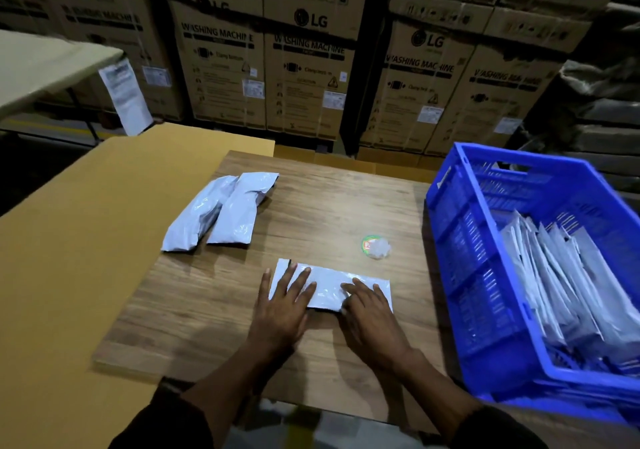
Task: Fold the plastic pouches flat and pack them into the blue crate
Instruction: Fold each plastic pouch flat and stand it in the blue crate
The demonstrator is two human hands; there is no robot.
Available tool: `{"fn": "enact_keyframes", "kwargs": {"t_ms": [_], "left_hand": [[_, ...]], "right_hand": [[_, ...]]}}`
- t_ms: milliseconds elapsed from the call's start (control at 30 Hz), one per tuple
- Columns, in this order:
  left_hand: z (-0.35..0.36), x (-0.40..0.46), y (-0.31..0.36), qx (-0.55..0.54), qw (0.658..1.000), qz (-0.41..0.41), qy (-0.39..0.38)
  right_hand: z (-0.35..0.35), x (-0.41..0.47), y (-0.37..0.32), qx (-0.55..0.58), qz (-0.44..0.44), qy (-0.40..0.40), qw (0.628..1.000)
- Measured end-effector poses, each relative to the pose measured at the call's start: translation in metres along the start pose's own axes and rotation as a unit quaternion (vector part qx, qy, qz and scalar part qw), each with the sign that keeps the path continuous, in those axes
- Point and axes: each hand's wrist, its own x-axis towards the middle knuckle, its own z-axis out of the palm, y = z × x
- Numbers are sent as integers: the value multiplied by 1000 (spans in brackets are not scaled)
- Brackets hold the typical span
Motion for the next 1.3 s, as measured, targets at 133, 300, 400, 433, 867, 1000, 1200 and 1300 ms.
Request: {"fn": "enact_keyframes", "kwargs": {"t_ms": [133,300,400,433,867,1000,1200,1300], "left_hand": [[-2,10,-9,0,998,-61,-4],[-10,19,-17,-5,998,-69,2],[-21,28,-10,50,992,-120,-1],[-25,31,-9,60,989,-136,8],[16,11,4,12,987,-62,-147],[10,9,26,14,991,-113,-75],[8,25,39,-96,994,-39,33],[11,35,46,-164,983,-76,10]], "right_hand": [[-5,-9,-2,-44,-142,-12,989],[-12,-5,11,-71,-204,14,976],[-34,16,11,14,-104,15,994],[-41,22,11,44,-75,15,996],[-51,60,45,49,188,-169,966],[-4,28,7,147,143,-98,974],[20,0,3,148,71,-80,983],[25,10,-7,185,108,-81,973]]}}
